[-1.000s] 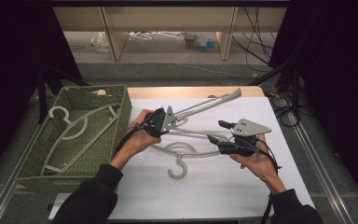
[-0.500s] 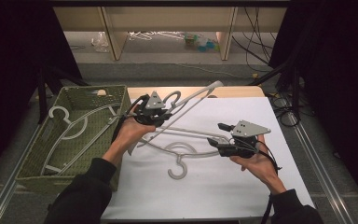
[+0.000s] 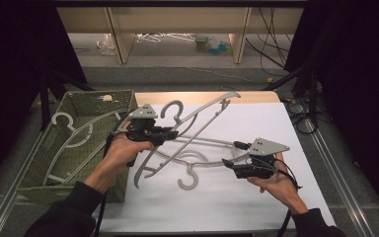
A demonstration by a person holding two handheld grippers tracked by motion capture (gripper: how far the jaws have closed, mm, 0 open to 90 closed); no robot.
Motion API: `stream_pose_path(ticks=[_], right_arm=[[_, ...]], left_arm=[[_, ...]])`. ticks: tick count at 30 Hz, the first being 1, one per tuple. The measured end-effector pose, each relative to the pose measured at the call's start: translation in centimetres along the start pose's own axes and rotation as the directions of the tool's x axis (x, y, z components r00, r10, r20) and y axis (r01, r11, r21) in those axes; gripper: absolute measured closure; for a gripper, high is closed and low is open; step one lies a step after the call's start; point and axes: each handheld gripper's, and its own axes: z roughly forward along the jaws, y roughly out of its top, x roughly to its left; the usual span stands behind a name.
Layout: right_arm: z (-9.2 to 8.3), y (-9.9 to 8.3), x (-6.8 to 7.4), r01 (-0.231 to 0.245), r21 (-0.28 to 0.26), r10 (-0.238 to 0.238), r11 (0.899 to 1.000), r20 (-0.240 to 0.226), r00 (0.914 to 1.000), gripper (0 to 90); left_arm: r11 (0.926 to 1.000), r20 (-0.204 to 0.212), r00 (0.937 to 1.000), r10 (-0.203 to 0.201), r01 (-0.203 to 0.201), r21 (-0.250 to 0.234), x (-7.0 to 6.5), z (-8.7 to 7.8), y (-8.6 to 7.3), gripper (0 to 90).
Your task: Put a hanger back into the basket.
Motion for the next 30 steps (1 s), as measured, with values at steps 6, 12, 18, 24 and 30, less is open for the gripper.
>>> stream_pose_path(ticks=[6,12,18,24,30], right_arm=[[-0.6,-0.1,0.9,-0.004,0.022,0.004,1.000,-0.016,0.9999,26.7],[-0.7,-0.1,1.7,0.015,0.033,-0.014,0.999,-0.034,0.9993,25.7],[-1.0,0.0,2.2,0.022,0.046,-0.020,0.999,-0.055,0.9983,25.2],[-1.1,-0.1,2.6,0.024,0.042,-0.021,0.999,-0.060,0.9980,24.7],[-1.2,-0.1,3.0,0.037,0.063,-0.033,0.997,-0.058,0.9978,22.2]], left_arm=[[0.9986,0.027,0.9984,-0.050,0.051,-0.013,-0.5,-2.1,-0.7,78.8],[0.9987,0.038,0.9980,-0.050,0.050,-0.006,-1.1,-3.3,-0.6,78.8],[0.9990,0.052,0.9976,-0.045,0.045,-0.004,-1.8,-5.1,0.0,78.8],[0.9984,0.060,0.9972,-0.044,0.046,-0.033,-1.8,-7.7,0.7,78.8],[0.9976,0.005,0.9982,-0.059,0.060,-0.035,-0.7,-10.4,0.8,78.8]])
